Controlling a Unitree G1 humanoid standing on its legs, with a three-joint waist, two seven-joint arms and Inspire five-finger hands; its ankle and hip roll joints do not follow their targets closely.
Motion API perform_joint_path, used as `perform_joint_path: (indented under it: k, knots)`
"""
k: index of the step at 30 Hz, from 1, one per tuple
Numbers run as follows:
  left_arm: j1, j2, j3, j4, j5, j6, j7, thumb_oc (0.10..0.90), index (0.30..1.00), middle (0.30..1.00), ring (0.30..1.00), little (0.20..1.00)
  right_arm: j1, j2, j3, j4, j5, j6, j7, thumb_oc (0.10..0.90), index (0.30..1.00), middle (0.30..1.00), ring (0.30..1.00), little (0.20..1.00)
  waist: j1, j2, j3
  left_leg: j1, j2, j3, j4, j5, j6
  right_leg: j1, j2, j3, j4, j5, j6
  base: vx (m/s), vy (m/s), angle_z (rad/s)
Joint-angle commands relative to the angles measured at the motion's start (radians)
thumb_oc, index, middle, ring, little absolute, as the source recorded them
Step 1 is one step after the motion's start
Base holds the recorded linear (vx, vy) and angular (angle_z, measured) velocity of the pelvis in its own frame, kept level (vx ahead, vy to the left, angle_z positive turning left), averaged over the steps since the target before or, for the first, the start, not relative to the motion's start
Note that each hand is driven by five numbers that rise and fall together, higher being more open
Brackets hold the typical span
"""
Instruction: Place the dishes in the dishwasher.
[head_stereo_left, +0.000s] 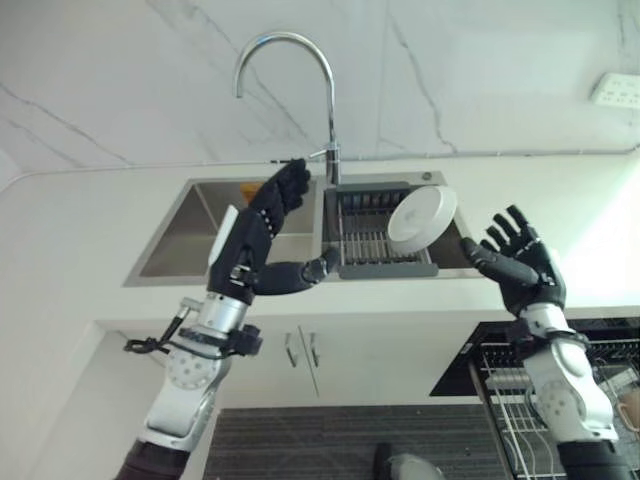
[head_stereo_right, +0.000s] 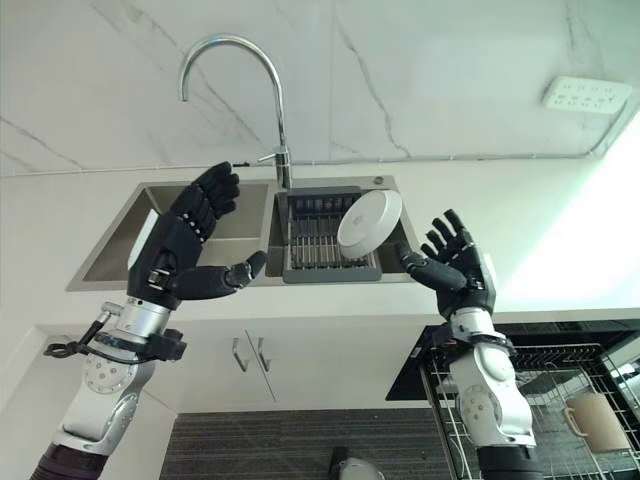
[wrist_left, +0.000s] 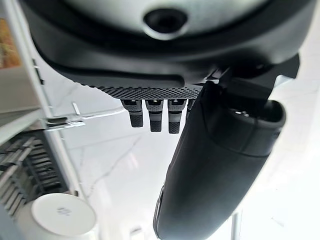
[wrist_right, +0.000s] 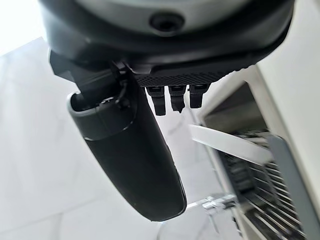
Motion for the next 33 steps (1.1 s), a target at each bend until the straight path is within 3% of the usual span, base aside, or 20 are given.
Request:
perform_joint_path:
  k: [1, 14, 27, 33]
  knots:
    - [-0.094, 0.042, 0.009, -0.049, -0.043, -0.072, 0.006, 0.8, 0.9, 0.9, 0.9, 0.9, -0.147, -0.067, -0.044, -0.032, 0.057, -0.058, 0.018, 0.8, 0.9, 0.9, 0.9, 0.9, 0.008, -0.015, -0.039, -0.04, -0.014, 0.067, -0.031, -0.002, 0.038, 0.127, -0.031, 0.007, -0.009, -0.155, 0.126, 0.01, -0.006, 0.04]
    - [-0.13, 0.068, -0.02, -0.004, -0.064, -0.059, 0.029, 0.8, 0.9, 0.9, 0.9, 0.9, -0.284, -0.131, -0.054, 0.122, 0.076, -0.016, -0.087, 0.8, 0.9, 0.9, 0.9, 0.9, 0.034, -0.014, -0.04, -0.024, -0.023, 0.057, -0.031, -0.006, 0.039, 0.162, -0.027, 0.003, -0.009, -0.167, 0.12, 0.0, 0.005, 0.02]
    - [-0.162, 0.095, -0.054, 0.026, -0.083, -0.054, 0.045, 0.8, 0.9, 0.9, 0.9, 0.9, -0.351, -0.156, -0.038, 0.267, 0.249, 0.029, -0.053, 0.8, 0.9, 0.9, 0.9, 0.9, 0.051, -0.012, -0.038, -0.018, -0.026, 0.06, -0.031, -0.004, 0.034, 0.184, -0.027, -0.012, -0.009, -0.174, 0.121, 0.0, 0.0, 0.0]
    - [-0.172, 0.105, -0.064, 0.035, -0.09, -0.049, 0.055, 0.8, 0.9, 0.9, 0.9, 0.9, -0.408, -0.17, -0.009, 0.348, 0.27, 0.065, -0.049, 0.8, 0.9, 0.9, 0.9, 0.9, 0.069, -0.009, -0.037, -0.015, -0.033, 0.062, -0.031, -0.004, 0.034, 0.197, -0.032, -0.035, -0.009, -0.18, 0.117, 0.0, 0.003, -0.01]
